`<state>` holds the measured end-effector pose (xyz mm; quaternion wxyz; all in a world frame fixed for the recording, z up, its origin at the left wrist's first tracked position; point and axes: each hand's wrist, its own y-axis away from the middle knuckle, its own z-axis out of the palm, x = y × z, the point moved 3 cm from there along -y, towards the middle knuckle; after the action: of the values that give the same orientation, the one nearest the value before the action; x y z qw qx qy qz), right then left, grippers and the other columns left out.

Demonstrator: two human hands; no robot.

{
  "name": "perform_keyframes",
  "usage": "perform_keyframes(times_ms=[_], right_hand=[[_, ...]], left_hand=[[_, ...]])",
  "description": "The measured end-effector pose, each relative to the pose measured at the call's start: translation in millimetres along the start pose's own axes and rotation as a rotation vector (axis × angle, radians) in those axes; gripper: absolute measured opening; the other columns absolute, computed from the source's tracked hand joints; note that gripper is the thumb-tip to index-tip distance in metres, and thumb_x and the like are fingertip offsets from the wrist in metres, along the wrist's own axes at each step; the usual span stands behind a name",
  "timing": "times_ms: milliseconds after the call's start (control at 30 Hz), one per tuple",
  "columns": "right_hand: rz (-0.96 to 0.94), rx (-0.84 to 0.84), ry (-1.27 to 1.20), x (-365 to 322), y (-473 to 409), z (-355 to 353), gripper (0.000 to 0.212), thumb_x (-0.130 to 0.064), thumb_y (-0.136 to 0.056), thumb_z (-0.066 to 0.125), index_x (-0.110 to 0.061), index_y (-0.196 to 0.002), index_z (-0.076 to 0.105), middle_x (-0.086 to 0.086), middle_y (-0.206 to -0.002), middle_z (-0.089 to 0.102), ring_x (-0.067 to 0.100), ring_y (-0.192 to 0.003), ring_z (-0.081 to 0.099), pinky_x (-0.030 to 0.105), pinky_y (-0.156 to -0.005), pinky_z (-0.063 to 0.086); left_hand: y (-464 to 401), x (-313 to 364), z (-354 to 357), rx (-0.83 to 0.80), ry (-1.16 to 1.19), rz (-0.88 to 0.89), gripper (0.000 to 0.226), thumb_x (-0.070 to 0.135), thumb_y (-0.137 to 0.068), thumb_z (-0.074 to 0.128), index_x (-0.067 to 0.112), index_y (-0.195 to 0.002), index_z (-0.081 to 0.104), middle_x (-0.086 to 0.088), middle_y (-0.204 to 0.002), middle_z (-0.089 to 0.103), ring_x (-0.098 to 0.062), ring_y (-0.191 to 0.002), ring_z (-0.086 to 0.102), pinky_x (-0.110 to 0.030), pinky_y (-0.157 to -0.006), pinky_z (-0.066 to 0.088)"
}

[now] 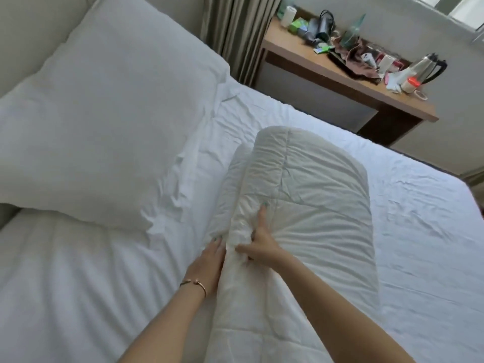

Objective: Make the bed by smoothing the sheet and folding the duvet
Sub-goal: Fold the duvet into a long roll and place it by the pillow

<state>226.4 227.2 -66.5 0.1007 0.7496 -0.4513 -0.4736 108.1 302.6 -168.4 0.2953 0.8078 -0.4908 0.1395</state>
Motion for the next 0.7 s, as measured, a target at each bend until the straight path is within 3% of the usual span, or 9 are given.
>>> perform_keyframes(times_ms=[67, 167, 233, 300, 367, 433, 500, 600, 700], right_hand=[[-0.033, 0.070, 0.066, 0, 6, -15, 0.092, -0.026, -0.084, 0.070, -0.033, -0.153, 0.009, -0.003, -0.090, 0.054, 0.011, -0.078, 0.058, 0.029, -0.069, 0.052], [-0.022, 0.442, 0.595, 15, 17, -42, 0.056, -0.060, -0.084, 0.055, -0.052, -0.137, 0.038, -0.001, -0.137, 0.035, 0.022, -0.130, 0.037, 0.039, -0.107, 0.028], [0.091, 0.352, 0.651, 33, 17, -39, 0.050, -0.063, -0.087, 0.041, -0.061, -0.137, 0.032, -0.002, -0.156, 0.011, 0.025, -0.144, 0.009, 0.044, -0.115, 0.008], [-0.023, 0.146, 0.473, 40, 6, -30, 0.046, -0.046, -0.091, 0.029, -0.057, -0.134, 0.042, -0.004, -0.155, 0.024, 0.022, -0.144, 0.017, 0.038, -0.115, 0.014], [-0.106, 0.046, 0.051, 30, 7, -37, 0.052, -0.015, -0.087, 0.033, -0.046, -0.102, 0.071, -0.008, -0.123, 0.061, 0.021, -0.120, 0.050, 0.025, -0.099, 0.037], [0.030, 0.089, -0.518, 37, 11, -57, 0.055, 0.012, -0.074, 0.038, -0.023, -0.083, 0.079, -0.005, -0.089, 0.073, 0.023, -0.089, 0.062, 0.019, -0.077, 0.045], [0.064, 0.312, -0.729, 58, 13, -75, 0.056, 0.017, -0.070, 0.039, -0.018, -0.097, 0.074, 0.007, -0.101, 0.073, 0.030, -0.103, 0.065, 0.025, -0.086, 0.047], [0.025, 0.787, 0.003, 85, 21, -104, 0.043, -0.011, -0.080, 0.064, -0.036, -0.115, 0.060, 0.008, -0.129, 0.054, 0.033, -0.122, 0.052, 0.029, -0.094, 0.043], [0.286, 0.685, 0.575, 113, 20, -123, 0.087, -0.077, -0.071, 0.057, -0.057, -0.144, 0.015, 0.004, -0.160, 0.005, 0.034, -0.145, 0.011, 0.053, -0.112, 0.017]], left_hand=[[5, -5, -6, -0.005, 0.125, -0.013, 0.054, 0.041, -0.098, 0.037, 0.025, -0.149, 0.026, 0.006, -0.157, 0.017, -0.018, -0.141, 0.028, -0.036, -0.105, 0.040], [-1, 16, -24, 0.052, 0.398, -0.073, 0.064, 0.053, -0.089, 0.018, 0.022, -0.138, 0.043, -0.003, -0.143, 0.040, -0.026, -0.131, 0.040, -0.037, -0.104, 0.038], [-14, 39, -37, 0.152, 0.521, -0.132, 0.056, 0.044, -0.097, 0.024, 0.018, -0.145, 0.036, -0.008, -0.149, 0.036, -0.027, -0.137, 0.033, -0.037, -0.112, 0.028], [-26, 68, -59, 0.289, 0.514, -0.089, 0.061, 0.050, -0.093, 0.022, 0.026, -0.149, 0.029, -0.005, -0.155, 0.027, -0.024, -0.144, 0.021, -0.043, -0.116, 0.021], [-39, 98, -75, 0.284, 0.341, 0.022, 0.071, 0.059, -0.082, 0.006, 0.040, -0.147, 0.027, 0.001, -0.158, 0.018, -0.021, -0.147, 0.006, -0.054, -0.115, 0.011], [-49, 118, -75, 0.176, 0.211, 0.013, 0.073, 0.074, -0.081, -0.001, 0.049, -0.145, 0.022, 0.007, -0.161, 0.004, -0.023, -0.147, -0.011, -0.068, -0.108, -0.001], [-51, 125, -60, 0.094, 0.096, -0.079, 0.080, 0.084, -0.072, -0.007, 0.054, -0.146, 0.002, 0.016, -0.157, -0.021, -0.031, -0.142, -0.027, -0.075, -0.099, -0.012], [-52, 116, -40, 0.076, -0.056, -0.110, 0.089, 0.094, -0.060, -0.003, 0.058, -0.140, -0.019, 0.021, -0.149, -0.038, -0.036, -0.137, -0.036, -0.079, -0.091, -0.018], [-66, 88, -29, 0.101, -0.109, -0.113, 0.082, 0.092, -0.070, 0.011, 0.059, -0.137, -0.024, 0.021, -0.148, -0.039, -0.036, -0.138, -0.035, -0.080, -0.094, -0.009]])
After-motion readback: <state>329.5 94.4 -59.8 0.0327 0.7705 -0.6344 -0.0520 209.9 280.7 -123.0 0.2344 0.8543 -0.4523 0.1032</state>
